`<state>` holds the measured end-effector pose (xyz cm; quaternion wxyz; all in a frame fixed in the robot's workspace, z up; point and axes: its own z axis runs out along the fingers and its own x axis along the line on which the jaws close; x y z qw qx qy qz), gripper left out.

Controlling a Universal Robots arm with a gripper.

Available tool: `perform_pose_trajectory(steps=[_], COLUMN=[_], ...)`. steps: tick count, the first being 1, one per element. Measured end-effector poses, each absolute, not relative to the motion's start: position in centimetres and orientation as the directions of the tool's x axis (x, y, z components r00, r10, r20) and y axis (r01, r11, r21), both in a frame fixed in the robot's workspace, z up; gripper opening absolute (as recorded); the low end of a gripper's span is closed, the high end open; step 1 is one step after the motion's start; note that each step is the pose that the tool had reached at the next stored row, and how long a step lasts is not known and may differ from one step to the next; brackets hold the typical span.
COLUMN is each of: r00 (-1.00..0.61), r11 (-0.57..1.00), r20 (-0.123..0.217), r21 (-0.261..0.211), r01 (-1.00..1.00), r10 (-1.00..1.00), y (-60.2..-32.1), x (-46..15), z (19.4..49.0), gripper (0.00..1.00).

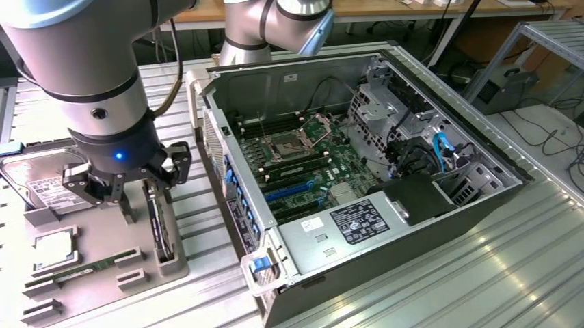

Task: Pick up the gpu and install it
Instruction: 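Pick up the gpu and move the gpu toward the slot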

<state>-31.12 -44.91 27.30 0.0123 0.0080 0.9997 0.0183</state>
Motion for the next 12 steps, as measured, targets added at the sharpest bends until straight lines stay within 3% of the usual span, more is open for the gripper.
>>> perform_pose_trajectory(steps=[12], r00=[-1.0], r11=[0.999], r20=[-0.007], r21=[0.036], r01=[0.016], r10=[0.016], y=[-44.9], x=[-31.1], z=[25.2], gripper=[0.6])
